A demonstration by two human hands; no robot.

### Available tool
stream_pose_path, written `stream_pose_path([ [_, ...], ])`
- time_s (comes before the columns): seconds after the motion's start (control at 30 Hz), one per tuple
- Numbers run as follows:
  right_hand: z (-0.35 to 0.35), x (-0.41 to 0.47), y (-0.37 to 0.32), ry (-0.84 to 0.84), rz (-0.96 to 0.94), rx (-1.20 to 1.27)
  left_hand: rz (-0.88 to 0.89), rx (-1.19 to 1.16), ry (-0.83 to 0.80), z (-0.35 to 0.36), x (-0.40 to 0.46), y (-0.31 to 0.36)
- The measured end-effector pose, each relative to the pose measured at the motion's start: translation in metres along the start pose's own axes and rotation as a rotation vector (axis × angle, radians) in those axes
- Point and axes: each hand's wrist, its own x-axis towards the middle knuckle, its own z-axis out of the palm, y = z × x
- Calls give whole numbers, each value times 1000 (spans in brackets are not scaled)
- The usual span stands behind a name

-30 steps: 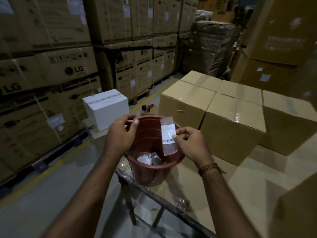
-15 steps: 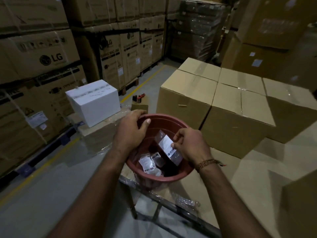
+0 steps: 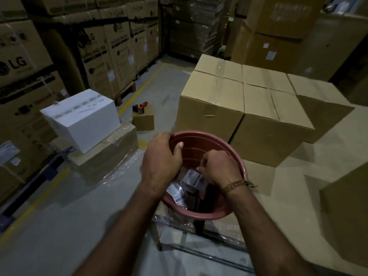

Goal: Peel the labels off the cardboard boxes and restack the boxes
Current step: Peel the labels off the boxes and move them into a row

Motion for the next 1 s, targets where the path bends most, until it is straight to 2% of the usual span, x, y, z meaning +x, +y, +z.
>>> stream_pose_path([
  [0.13, -1, -4, 3, 126, 45, -63, 10, -14, -53, 2, 1, -3],
  [0.33, -28, -22, 19, 202, 95, 99, 28, -34, -54, 3, 5, 5],
  [0.53, -40, -49, 51, 325, 65, 242, 153, -158, -92, 16, -6, 51],
  [0.77, -51, -87, 131, 466, 34, 287, 363, -98, -283, 57, -32, 120],
  [1.0, -75, -138, 245, 531, 76, 288, 422, -99, -353, 130, -85, 205],
])
